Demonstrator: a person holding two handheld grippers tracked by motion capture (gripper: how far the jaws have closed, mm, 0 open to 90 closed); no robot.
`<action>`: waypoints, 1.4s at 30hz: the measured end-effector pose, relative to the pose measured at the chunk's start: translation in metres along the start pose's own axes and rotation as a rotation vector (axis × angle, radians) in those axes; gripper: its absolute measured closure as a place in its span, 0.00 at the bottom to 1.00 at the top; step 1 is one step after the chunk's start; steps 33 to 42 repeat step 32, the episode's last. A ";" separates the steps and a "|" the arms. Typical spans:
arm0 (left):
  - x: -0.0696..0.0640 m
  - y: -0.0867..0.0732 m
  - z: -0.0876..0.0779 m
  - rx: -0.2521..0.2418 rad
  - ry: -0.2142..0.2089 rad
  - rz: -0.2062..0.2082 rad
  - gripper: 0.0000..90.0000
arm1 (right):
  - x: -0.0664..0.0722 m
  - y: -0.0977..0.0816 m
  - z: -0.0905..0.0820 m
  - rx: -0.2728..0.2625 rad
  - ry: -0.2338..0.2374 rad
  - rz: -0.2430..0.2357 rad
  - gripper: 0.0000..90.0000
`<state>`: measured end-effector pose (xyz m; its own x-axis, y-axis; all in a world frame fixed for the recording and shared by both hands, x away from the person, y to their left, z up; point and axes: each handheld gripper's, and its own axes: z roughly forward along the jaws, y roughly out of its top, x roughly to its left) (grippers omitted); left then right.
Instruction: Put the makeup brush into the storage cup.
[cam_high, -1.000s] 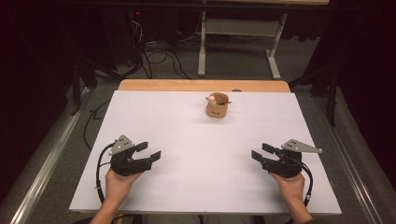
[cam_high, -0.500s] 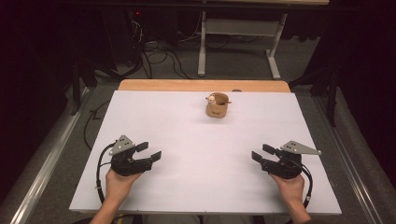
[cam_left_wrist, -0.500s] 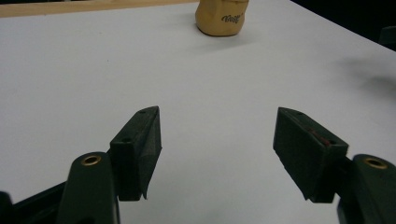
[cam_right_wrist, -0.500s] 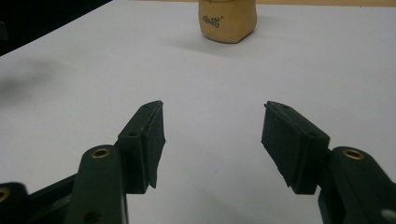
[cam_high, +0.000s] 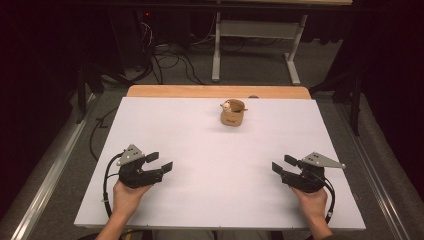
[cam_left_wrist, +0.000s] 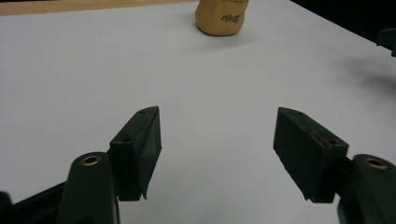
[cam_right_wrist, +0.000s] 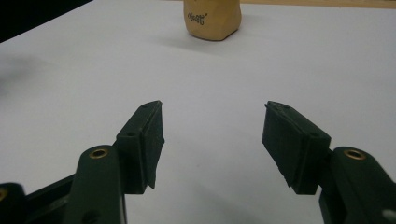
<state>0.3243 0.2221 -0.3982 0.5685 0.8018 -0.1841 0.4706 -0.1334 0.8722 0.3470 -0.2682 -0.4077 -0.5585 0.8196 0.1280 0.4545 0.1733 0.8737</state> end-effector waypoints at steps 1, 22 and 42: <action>0.000 0.000 0.000 0.000 0.001 0.000 0.36 | -0.001 0.000 0.000 0.001 -0.001 0.002 0.45; 0.001 0.000 0.000 0.007 0.005 0.001 0.36 | -0.005 -0.002 0.000 0.001 -0.017 0.018 0.44; 0.002 0.000 0.000 0.008 0.007 0.001 0.36 | -0.005 -0.002 0.000 -0.001 -0.017 0.018 0.44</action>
